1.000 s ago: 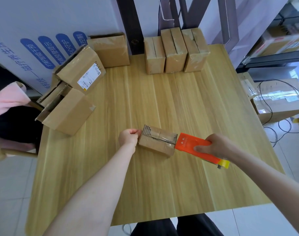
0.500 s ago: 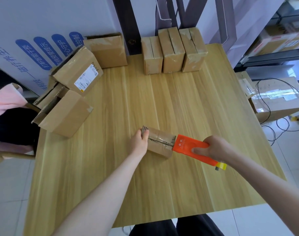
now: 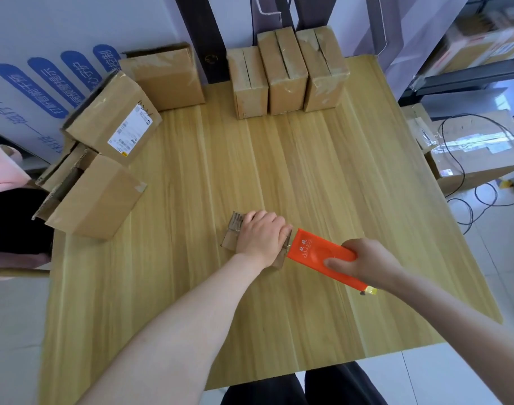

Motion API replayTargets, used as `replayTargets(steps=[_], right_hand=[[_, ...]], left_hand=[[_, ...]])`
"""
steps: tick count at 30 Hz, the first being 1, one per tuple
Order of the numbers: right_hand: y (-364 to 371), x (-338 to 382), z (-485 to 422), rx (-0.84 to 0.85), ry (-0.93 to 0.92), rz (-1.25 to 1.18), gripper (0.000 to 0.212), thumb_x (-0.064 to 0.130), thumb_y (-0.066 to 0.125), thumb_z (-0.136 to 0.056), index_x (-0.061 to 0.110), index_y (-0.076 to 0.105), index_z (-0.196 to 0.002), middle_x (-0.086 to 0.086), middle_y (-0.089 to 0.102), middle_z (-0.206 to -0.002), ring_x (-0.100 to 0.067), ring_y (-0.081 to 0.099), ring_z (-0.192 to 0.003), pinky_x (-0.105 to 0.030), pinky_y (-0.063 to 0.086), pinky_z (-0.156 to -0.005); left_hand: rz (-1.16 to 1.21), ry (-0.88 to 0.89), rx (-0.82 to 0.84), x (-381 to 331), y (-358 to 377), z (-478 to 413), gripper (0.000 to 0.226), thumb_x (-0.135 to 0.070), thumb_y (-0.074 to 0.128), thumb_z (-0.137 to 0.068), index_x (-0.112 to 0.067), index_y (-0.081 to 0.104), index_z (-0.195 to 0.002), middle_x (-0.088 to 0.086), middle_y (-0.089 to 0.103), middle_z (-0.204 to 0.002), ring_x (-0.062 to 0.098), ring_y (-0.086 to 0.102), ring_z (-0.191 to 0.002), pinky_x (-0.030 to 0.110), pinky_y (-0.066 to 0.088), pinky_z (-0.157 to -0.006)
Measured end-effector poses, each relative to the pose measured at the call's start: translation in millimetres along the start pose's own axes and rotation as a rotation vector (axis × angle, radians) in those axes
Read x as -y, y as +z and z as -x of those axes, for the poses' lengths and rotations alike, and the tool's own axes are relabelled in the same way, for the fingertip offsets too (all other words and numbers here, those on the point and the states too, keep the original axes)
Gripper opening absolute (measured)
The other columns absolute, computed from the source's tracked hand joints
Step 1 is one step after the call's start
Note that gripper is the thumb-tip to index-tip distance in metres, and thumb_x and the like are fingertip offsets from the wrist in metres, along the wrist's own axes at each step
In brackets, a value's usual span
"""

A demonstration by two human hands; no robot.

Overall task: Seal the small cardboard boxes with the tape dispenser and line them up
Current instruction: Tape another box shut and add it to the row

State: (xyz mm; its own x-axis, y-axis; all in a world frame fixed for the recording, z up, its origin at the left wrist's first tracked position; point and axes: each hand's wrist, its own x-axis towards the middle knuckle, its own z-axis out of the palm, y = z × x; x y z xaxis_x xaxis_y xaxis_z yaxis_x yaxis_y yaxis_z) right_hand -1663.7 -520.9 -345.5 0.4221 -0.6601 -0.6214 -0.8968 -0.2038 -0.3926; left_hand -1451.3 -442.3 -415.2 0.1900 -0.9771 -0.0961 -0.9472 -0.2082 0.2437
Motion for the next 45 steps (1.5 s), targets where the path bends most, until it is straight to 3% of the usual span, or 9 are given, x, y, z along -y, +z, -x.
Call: replayTargets(steps=[8, 13, 18, 23, 30, 34, 38, 43, 45], right_hand=[[-6, -34, 13, 0.012, -0.011, 0.032, 0.028, 0.054, 0.068, -0.077, 0.028, 0.06, -0.071, 0.008, 0.06, -0.064, -0.008, 0.06, -0.062, -0.024, 0.041, -0.051], [3, 11, 3, -0.006, 0.062, 0.25, 0.046, 0.066, 0.057, -0.076, 0.021, 0.063, -0.083, 0.005, 0.063, -0.074, -0.016, 0.064, -0.068, -0.026, 0.049, -0.054], [7, 56, 4, -0.105, 0.075, 0.408, 0.04, 0.055, 0.054, -0.081, 0.02, 0.044, -0.064, 0.007, 0.049, -0.065, -0.02, 0.058, -0.071, -0.025, 0.04, -0.059], [39, 71, 8, -0.203, 0.026, 0.518, 0.033, 0.048, 0.043, -0.092, 0.025, 0.066, -0.095, 0.004, 0.068, -0.087, -0.02, 0.066, -0.083, -0.023, 0.029, -0.051], [14, 39, 24, -0.234, 0.15, 0.24, 0.039, 0.06, 0.053, -0.082, 0.026, 0.065, -0.096, 0.002, 0.066, -0.082, -0.022, 0.065, -0.081, -0.025, 0.042, -0.06], [-5, 25, 36, -0.24, 0.108, 0.017, 0.039, 0.06, 0.058, -0.081, 0.021, 0.062, -0.081, 0.01, 0.058, -0.063, -0.01, 0.058, -0.059, -0.024, 0.038, -0.046], [-11, 27, 47, -0.272, -0.037, -0.308, 0.028, 0.045, 0.071, -0.08, 0.017, 0.069, -0.081, 0.0, 0.067, -0.062, -0.017, 0.066, -0.058, -0.041, 0.055, -0.056], [-21, 44, 61, -0.251, -0.174, -0.504, 0.016, 0.034, 0.074, -0.081, 0.019, 0.069, -0.084, -0.006, 0.07, -0.064, -0.02, 0.068, -0.054, -0.044, 0.057, -0.055], [-25, 50, 68, -0.253, -0.225, -0.509, 0.014, 0.031, 0.075, -0.08, 0.02, 0.069, -0.084, -0.006, 0.07, -0.064, -0.021, 0.068, -0.054, -0.041, 0.056, -0.054]], left_hand=[[0.007, -0.003, -0.053, 0, 3, -1, 0.047, -0.046, 0.02, -0.098, -0.022, 0.056, -0.078, -0.005, 0.058, -0.081, 0.021, 0.051, -0.087, 0.033, 0.028, -0.088], [-0.009, 0.004, -0.032, 1, 7, -1, 0.047, -0.044, 0.02, -0.098, -0.022, 0.057, -0.08, -0.006, 0.058, -0.084, 0.02, 0.051, -0.089, 0.034, 0.028, -0.091], [-0.022, -0.009, -0.01, -1, 5, -2, 0.047, -0.045, 0.018, -0.099, -0.023, 0.056, -0.082, -0.005, 0.059, -0.087, 0.02, 0.05, -0.093, 0.035, 0.03, -0.095], [-0.015, -0.044, 0.011, -4, 3, -1, 0.051, -0.045, 0.014, -0.097, -0.023, 0.058, -0.084, -0.006, 0.061, -0.09, 0.02, 0.05, -0.095, 0.035, 0.029, -0.095], [0.323, -0.071, 0.175, 12, -18, 4, 0.044, -0.034, 0.042, -0.082, -0.031, 0.056, -0.123, -0.013, 0.056, -0.127, 0.012, 0.041, -0.124, 0.032, 0.018, -0.105], [0.254, -0.488, 0.1, 28, -23, 33, 0.044, -0.049, 0.043, -0.094, -0.027, 0.051, -0.131, -0.005, 0.054, -0.133, 0.019, 0.046, -0.125, 0.036, 0.034, -0.102], [0.54, -0.805, 0.066, 34, -16, 60, 0.053, -0.056, 0.05, -0.089, -0.016, 0.052, -0.124, 0.002, 0.057, -0.122, 0.022, 0.053, -0.112, 0.036, 0.045, -0.089], [0.648, -0.725, -0.17, 21, -51, 51, 0.039, -0.036, 0.061, -0.089, -0.018, 0.058, -0.123, -0.003, 0.062, -0.118, 0.017, 0.055, -0.113, 0.032, 0.044, -0.093], [0.897, -0.654, -0.191, 8, -86, 44, 0.028, -0.037, 0.053, -0.095, -0.019, 0.064, -0.114, -0.004, 0.068, -0.11, 0.012, 0.061, -0.104, 0.028, 0.047, -0.088]])
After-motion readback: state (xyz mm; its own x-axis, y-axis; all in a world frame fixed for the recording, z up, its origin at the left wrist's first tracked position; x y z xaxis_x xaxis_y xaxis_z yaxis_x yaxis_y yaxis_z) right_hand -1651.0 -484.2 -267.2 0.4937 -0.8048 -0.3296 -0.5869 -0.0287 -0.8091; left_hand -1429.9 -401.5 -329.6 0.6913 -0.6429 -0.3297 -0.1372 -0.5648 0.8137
